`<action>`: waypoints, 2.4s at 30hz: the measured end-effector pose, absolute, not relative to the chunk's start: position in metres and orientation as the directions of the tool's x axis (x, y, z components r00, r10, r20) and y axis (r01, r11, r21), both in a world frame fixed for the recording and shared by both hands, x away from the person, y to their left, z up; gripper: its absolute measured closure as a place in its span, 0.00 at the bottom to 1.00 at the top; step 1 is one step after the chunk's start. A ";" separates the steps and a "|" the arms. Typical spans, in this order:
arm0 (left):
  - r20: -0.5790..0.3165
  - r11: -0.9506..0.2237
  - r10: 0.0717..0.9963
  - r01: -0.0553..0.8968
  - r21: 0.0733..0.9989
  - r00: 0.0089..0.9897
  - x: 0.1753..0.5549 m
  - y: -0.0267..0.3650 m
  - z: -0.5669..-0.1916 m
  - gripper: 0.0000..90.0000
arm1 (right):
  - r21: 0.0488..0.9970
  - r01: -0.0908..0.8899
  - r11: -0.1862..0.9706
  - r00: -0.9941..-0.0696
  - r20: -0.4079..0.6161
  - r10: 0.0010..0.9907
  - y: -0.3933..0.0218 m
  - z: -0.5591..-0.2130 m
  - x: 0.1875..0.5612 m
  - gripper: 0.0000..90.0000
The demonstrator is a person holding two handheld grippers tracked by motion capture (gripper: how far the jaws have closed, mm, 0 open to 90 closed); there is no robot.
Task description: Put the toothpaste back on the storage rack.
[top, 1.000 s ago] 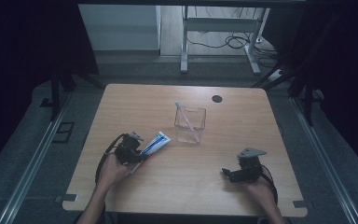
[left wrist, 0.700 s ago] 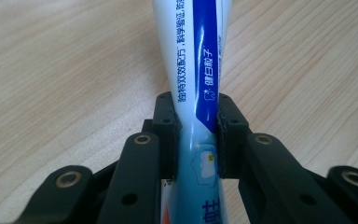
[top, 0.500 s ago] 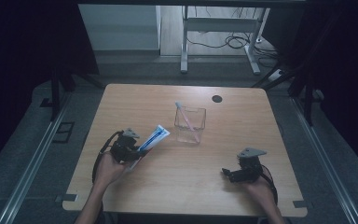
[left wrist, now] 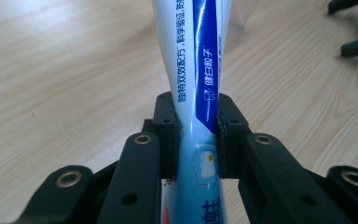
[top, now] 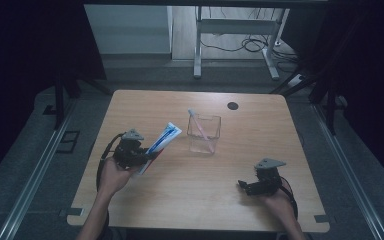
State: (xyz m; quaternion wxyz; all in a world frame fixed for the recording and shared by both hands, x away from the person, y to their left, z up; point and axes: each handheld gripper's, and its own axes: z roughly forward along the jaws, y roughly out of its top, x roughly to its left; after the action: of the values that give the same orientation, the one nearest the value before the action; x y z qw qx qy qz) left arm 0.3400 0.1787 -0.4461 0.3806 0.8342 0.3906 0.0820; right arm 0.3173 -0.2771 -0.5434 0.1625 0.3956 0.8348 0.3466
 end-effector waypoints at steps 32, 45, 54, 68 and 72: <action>-0.121 -0.337 0.713 0.489 0.804 0.690 0.375 0.137 -0.400 0.82 | 0.707 0.546 0.449 -0.635 0.000 0.772 -0.277 -0.543 0.317 0.04; -0.093 -0.337 0.712 0.454 0.825 0.696 0.397 0.109 -0.400 0.83 | 0.707 0.546 0.450 -0.636 -0.001 0.772 -0.277 -0.543 0.317 0.04; -0.090 -0.331 0.708 0.442 0.834 0.700 0.408 0.094 -0.401 0.83 | 0.707 0.546 0.450 -0.636 0.000 0.772 -0.277 -0.543 0.317 0.04; -0.069 -0.325 0.705 0.408 0.853 0.706 0.432 0.067 -0.401 0.83 | 0.706 0.547 0.449 -0.636 0.001 0.772 -0.277 -0.543 0.317 0.04; -0.075 -0.314 0.702 0.402 0.860 0.709 0.438 0.062 -0.403 0.83 | 0.706 0.547 0.450 -0.636 0.001 0.772 -0.277 -0.543 0.317 0.04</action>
State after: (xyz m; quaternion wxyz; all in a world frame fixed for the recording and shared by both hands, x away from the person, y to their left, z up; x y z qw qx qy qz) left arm 0.4376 0.0616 -0.4029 0.4717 0.7948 0.3470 0.1590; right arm 0.3174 -0.2773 -0.5433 0.1628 0.3945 0.8357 0.3457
